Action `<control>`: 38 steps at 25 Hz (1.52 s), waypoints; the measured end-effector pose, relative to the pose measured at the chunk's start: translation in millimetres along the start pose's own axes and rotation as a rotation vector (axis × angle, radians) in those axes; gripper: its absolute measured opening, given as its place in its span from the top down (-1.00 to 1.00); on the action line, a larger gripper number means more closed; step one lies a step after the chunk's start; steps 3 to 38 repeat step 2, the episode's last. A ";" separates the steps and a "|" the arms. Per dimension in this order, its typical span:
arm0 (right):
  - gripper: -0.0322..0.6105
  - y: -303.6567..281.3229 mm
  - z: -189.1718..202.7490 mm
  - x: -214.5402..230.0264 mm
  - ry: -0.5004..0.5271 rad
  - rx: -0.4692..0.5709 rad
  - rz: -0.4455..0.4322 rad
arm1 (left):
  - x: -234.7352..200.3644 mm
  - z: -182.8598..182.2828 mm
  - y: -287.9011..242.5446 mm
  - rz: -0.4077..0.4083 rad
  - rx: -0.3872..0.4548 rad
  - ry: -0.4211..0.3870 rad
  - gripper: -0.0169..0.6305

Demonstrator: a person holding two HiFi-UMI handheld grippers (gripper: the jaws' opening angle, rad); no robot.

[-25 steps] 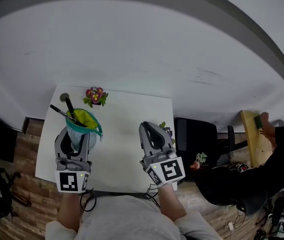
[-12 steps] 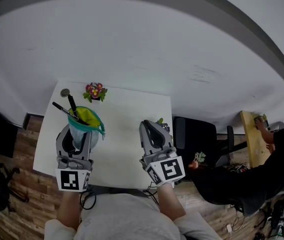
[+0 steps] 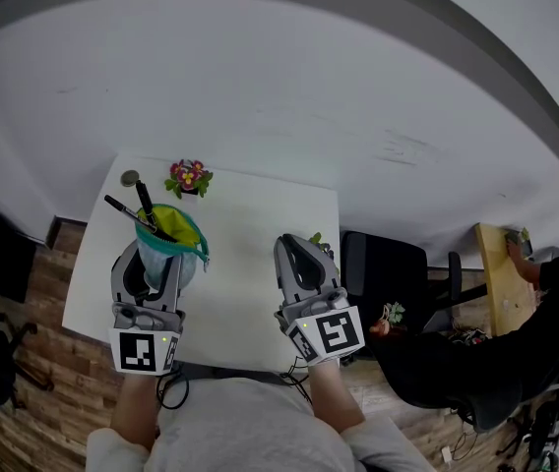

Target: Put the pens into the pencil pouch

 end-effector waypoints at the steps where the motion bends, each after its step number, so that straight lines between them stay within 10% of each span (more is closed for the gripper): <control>1: 0.76 0.2 0.0 0.2 0.000 0.001 -0.001 | 0.7 -0.3 -0.2 0.000 0.002 0.000 0.31; 38: 0.76 0.4 0.1 0.4 0.000 0.002 -0.002 | 1.3 -0.6 -0.5 0.000 0.004 0.000 0.31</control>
Point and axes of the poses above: the fingertips, and each gripper's own axes: y backward along the fingers, x to its right, z out of its underside, the point moved 3 cm from there along y, backward along the fingers, and after that the axes turned 10 degrees about -z, right-handed, at the moved point
